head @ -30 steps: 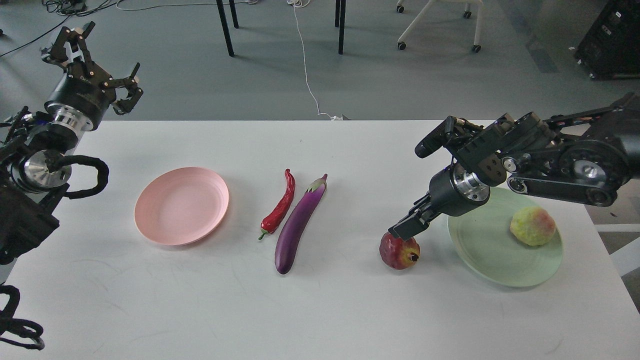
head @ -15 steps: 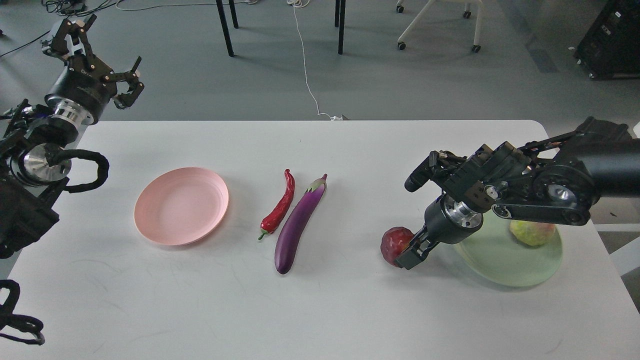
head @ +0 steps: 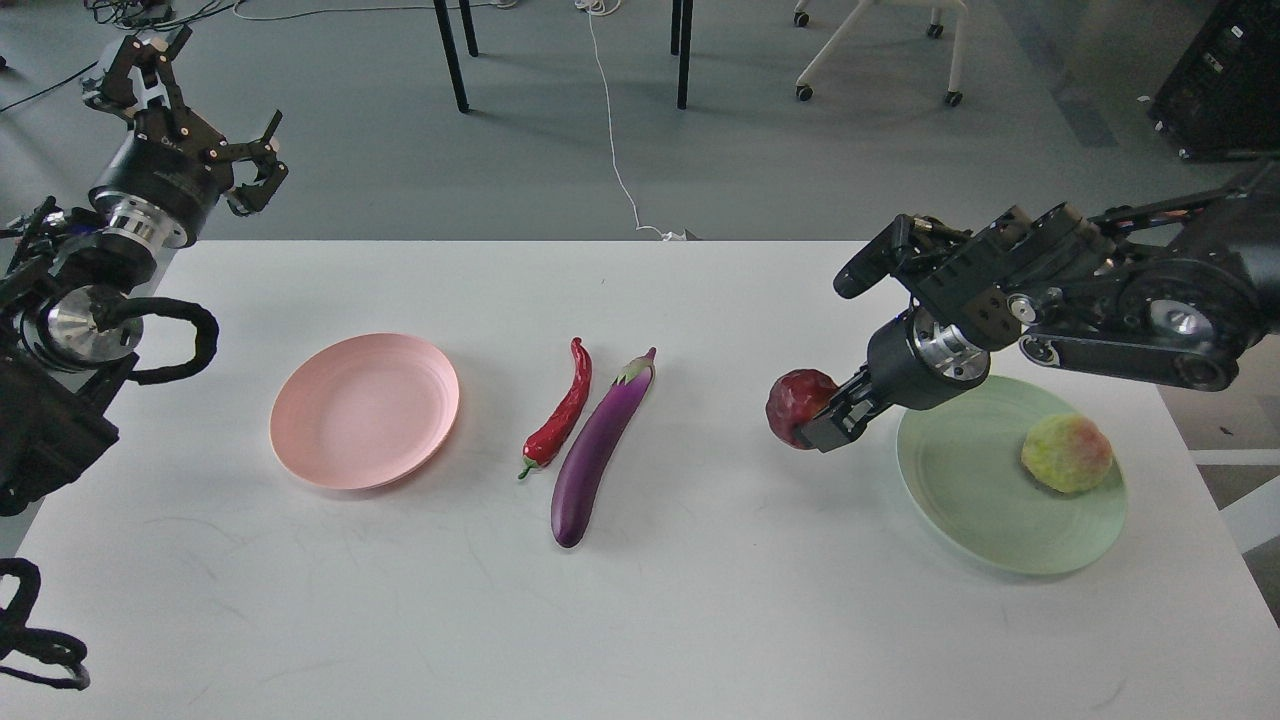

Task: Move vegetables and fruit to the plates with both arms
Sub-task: 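Place the red fruit on the green plate beside the peach, withdraw, then reach the left hand over the pink plate to the purple eggplant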

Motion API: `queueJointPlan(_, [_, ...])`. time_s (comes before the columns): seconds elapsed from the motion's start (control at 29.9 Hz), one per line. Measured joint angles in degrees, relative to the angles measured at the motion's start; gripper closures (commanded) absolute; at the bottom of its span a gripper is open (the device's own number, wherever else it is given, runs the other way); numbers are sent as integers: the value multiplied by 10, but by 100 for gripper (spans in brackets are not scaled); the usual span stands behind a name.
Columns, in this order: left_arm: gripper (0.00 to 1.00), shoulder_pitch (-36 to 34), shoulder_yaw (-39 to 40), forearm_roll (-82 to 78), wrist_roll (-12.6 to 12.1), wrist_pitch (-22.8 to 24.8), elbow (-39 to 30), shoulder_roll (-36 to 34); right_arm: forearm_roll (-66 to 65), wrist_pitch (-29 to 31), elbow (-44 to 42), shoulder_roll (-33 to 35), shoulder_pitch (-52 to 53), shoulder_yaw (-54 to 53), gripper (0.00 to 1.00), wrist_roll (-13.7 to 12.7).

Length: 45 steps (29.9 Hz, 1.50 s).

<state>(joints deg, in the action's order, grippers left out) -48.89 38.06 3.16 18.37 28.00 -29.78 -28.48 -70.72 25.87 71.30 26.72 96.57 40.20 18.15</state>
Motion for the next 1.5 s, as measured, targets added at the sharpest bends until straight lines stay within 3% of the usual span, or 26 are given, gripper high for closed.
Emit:
queueJointPlan(0.37, [1, -1, 0, 0, 0, 0, -1, -2, -112, 2, 48, 142, -49, 7, 42, -3])
queueJointPlan(0.43, [1, -1, 0, 0, 0, 0, -1, -3, -113, 2, 54, 151, -63, 7, 34, -3])
queueJointPlan(0.57, [2, -4, 0, 0, 0, 0, 2, -6, -113, 2, 56, 157, -87, 4, 4, -13])
queueJointPlan(0.74, [2, -22, 0, 0, -5, 0, 11, -26, -105, 1, 56, 180, -96, -10, 2, -56])
queueJointPlan(1.1, [2, -23, -2, -20, -13, 0, -4, -31, -23, 1, 30, 251, -102, -155, 2, -58])
queueJointPlan(1.24, [3, -23, -32, -65, -30, 0, -49, -45, 84, 0, -24, 256, -119, -233, 2, -58])
queueJointPlan(1.5, [4, -25, -56, -333, -9, 0, -176, -76, 332, -3, -147, 229, -172, -361, 1, -58])
